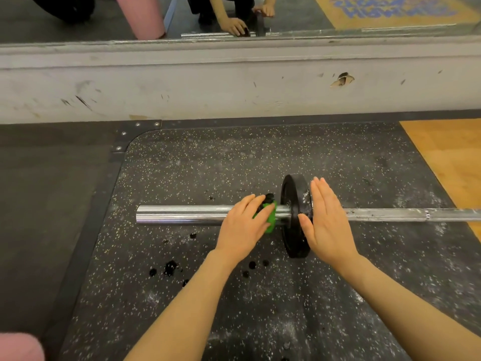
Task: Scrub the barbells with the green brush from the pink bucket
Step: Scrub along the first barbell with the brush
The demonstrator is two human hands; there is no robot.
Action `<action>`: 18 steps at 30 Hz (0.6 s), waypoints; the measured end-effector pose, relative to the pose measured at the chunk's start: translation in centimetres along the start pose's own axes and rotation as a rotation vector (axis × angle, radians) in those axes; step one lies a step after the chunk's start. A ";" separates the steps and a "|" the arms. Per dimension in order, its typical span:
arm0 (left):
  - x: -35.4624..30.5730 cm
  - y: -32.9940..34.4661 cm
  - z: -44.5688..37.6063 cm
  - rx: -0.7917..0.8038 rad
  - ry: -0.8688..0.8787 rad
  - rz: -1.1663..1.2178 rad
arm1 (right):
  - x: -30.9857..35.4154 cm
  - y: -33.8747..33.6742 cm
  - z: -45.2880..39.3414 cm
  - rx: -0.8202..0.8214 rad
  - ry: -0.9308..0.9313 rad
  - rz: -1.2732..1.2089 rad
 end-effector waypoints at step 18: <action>-0.2 -0.6 -0.2 0.039 -0.041 -0.034 | -0.2 -0.3 -0.5 0.051 -0.044 0.053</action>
Point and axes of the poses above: each hand's wrist, its own z-axis away from the middle knuckle, its own y-axis out of the palm, x = y × z, the point moved 3 cm from there along -z, towards the middle knuckle, and after that the axes turned 11 degrees about -x, right-handed, at the moved point
